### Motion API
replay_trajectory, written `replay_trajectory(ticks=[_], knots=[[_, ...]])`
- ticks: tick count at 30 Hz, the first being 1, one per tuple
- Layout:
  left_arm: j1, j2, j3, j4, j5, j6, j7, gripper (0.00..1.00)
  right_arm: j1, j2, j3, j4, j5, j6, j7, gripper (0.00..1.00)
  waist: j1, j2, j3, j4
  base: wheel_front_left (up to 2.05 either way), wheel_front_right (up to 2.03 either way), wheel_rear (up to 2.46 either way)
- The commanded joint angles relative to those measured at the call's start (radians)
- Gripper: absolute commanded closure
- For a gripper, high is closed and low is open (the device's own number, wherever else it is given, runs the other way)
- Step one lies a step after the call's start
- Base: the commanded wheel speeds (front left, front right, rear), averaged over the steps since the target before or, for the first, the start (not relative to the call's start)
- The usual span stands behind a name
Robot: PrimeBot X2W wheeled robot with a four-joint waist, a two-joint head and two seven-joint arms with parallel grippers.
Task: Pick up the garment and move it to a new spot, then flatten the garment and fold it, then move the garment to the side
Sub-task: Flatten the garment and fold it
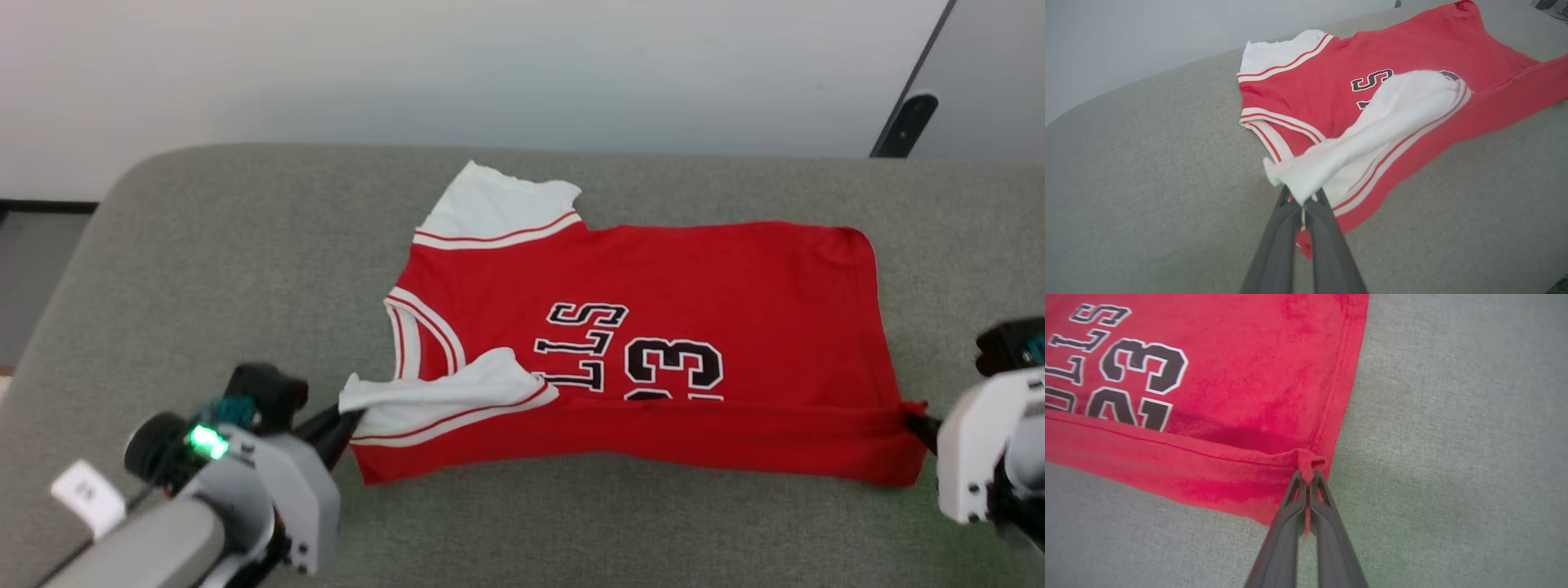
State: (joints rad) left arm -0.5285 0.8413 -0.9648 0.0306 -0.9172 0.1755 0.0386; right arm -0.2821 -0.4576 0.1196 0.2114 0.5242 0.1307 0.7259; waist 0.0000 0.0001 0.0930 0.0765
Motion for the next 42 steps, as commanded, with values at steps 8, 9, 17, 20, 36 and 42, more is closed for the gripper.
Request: replay_trajectory(ticks=[8,9,17,20,36,42], knots=[[-0.157,-0.108,-0.027,0.236,-0.073,-0.16,0.164,0.86,-0.191,0.013,0.099,0.141,-0.022,0.0,0.101,1.0,0.0,-0.0001,0.075,-0.021,0.0,0.0,0.0],[-0.174,-0.125,-0.027,0.268,-0.092,-0.174,0.191,0.87,-0.208,0.016,0.105,0.157,-0.019,0.0,0.109,1.0,0.0,-0.0001,0.082,-0.022,0.0,0.0,0.0],[-0.301,-0.221,-0.039,0.485,-0.216,-0.225,0.465,0.89,-0.301,0.024,0.166,0.234,-0.003,0.0,0.157,1.0,0.0,-0.0001,0.13,-0.032,0.0,0.0,0.0],[-0.346,-0.247,-0.045,0.544,-0.245,-0.219,0.556,0.86,-0.329,0.025,0.186,0.255,0.002,0.0,0.168,1.0,0.0,-0.0001,0.145,-0.039,0.0,0.0,0.0],[-0.458,-0.308,-0.05,0.662,-0.25,-0.189,0.661,0.0,-0.431,0.093,0.263,0.443,0.001,0.0,0.198,1.0,0.0,-0.0001,0.142,-0.026,0.0,0.0,0.0],[-0.468,-0.297,-0.065,0.65,-0.225,-0.181,0.659,0.0,-0.424,0.092,0.282,0.509,0.008,0.0,0.176,1.0,0.0,-0.0001,0.073,0.004,0.0,0.0,0.0]])
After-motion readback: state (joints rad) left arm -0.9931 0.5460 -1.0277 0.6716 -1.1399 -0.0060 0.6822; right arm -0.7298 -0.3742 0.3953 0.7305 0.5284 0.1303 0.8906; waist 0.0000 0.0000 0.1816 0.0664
